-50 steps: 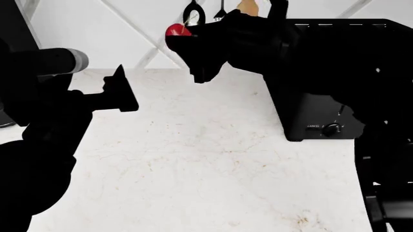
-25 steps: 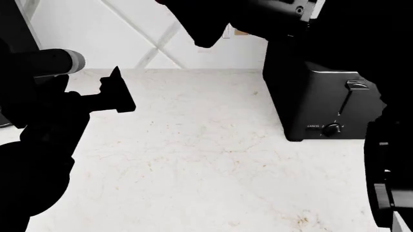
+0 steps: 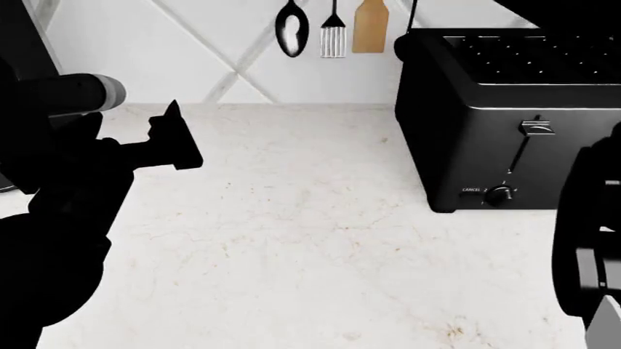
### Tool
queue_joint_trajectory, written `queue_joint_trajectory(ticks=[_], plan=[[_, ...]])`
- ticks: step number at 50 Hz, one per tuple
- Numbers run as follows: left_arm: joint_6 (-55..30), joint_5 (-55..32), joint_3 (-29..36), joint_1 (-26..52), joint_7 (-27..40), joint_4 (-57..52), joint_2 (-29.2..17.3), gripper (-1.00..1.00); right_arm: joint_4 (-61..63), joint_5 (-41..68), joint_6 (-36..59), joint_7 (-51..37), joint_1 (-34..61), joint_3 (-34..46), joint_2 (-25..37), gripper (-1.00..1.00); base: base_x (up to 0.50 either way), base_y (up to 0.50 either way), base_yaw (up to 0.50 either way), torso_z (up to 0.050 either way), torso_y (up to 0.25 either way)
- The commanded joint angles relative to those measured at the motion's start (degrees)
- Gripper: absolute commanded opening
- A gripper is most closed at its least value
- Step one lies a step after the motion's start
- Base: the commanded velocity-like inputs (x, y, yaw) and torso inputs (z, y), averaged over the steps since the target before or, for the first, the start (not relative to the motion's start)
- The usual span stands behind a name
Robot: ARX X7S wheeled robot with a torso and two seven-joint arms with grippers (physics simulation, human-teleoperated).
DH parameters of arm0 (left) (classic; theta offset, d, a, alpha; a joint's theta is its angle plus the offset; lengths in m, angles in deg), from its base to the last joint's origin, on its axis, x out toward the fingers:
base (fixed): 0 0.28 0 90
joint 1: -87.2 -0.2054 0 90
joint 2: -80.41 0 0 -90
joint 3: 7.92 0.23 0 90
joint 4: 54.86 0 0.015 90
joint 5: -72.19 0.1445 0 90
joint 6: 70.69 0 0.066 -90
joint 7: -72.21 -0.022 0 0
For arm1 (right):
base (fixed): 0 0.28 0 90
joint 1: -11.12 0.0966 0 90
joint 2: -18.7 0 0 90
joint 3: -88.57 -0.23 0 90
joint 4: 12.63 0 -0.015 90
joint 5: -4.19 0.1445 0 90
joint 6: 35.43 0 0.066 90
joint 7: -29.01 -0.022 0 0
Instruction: Pick the cherry from the counter and place it in the cabinet.
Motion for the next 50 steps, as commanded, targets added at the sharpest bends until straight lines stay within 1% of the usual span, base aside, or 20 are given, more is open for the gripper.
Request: queue_joint_trajectory(ticks=[1,12,17,39,50], plan=[[0.51,-0.44,0.22,-0.07,0.31,0.15,-0.25,1.0,-0.72,0.16,-1.51,-0.36,2.56,-1.59,-0.4,-1.0,0.0,0.0,0.0,0.0,0.0],[0.71,-1.13,0.23,-0.04,0.81,0.07,-0.43,1.0,-4.28,-1.84,-4.08,-0.77,5.53,-2.1,-1.01,-1.0,0.0,0.0,0.0,0.0,0.0],[1.09,-1.11,0.46,0.06,0.84,0.4,-0.53,1.0,-8.35,-4.36,-5.98,-0.98,7.94,-1.53,-1.85,-1.0,0.0,0.0,0.0,0.0,0.0],[2.24,-2.02,0.41,-0.09,1.36,0.92,-0.9,1.0,-17.71,-7.02,-10.19,-1.64,15.43,-2.3,-4.22,-1.0,0.0,0.0,0.0,0.0,0.0],[2.66,-2.71,0.5,-0.3,1.78,0.89,-1.15,1.0,-28.43,-10.55,-16.09,-1.57,20.49,-3.02,-6.31,-1.0,0.0,0.0,0.0,0.0,0.0]])
